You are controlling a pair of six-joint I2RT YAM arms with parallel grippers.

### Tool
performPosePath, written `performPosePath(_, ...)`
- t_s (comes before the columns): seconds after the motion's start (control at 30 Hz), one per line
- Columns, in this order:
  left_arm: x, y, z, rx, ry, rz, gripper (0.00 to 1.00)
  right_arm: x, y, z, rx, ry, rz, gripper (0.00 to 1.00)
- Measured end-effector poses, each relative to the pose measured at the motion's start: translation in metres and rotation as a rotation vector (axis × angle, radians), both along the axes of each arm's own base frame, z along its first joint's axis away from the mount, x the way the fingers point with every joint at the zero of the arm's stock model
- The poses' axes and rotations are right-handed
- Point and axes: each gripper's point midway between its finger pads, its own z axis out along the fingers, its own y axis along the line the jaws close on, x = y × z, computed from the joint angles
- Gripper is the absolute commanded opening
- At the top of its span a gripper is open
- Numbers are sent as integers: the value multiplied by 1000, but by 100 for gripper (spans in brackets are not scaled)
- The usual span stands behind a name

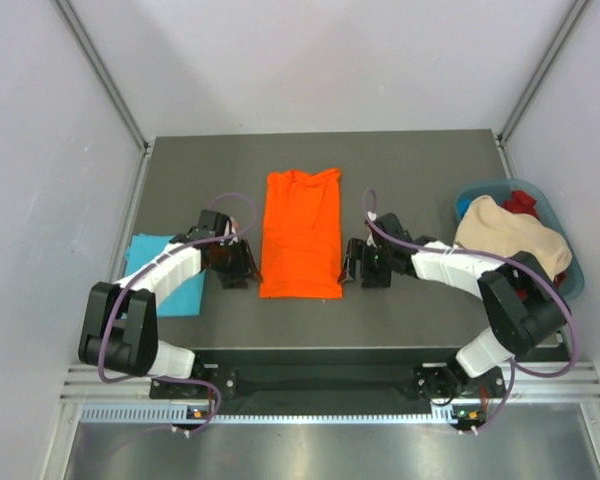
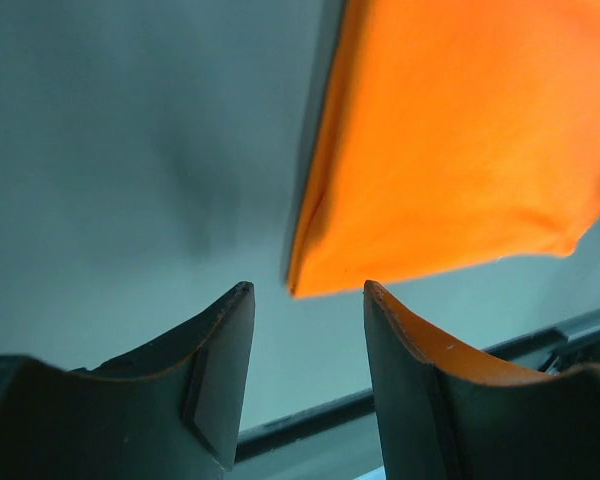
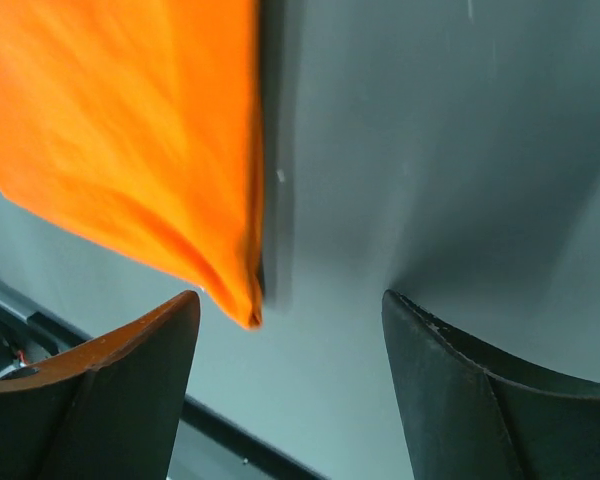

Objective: Fold and stack the t-shirts
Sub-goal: Fold the tshirt

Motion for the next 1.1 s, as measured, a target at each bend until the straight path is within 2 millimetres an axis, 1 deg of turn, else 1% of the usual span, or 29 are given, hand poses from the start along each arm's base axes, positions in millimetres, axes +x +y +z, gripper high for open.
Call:
performPosePath(0.03,-7,0,-4,-5,14,2,53,-6,0,-2,3,9,-12,73)
performPosePath(0.1,-18,1,-9,-14,32,11,53,-12,2,-1,19,13,-36,72)
performPosePath(0.23,-28,-1,-18,-40,51,28,52,-17,12,-2,75,11,-85,69)
performPosePath(0.37,-36,-3,-26,-61,79,54,50,-19,17,-3,132,16,-134,63)
performPosePath(0.43,-35,-5,-26,-76,76,64,50,-20,19,-3,153,19,-150,61)
performPosePath(0.47,-34,-6,-26,-83,75,68,50,-20,21,-3,164,20,-159,58)
performPosePath(0.67,-32,-11,-27,-117,67,90,47,-25,25,-6,192,34,-183,51)
performPosePath(0.77,-32,-12,-27,-124,65,95,47,-27,26,-7,198,41,-190,51)
performPosePath(0.87,-32,-10,-27,-120,60,101,47,-28,28,-7,197,43,-190,53)
performPosePath(0.93,-32,-10,-27,-113,56,103,47,-30,30,-6,199,43,-189,53)
performPosePath(1.1,-32,-7,-27,-90,45,112,48,-33,33,-7,212,45,-196,50)
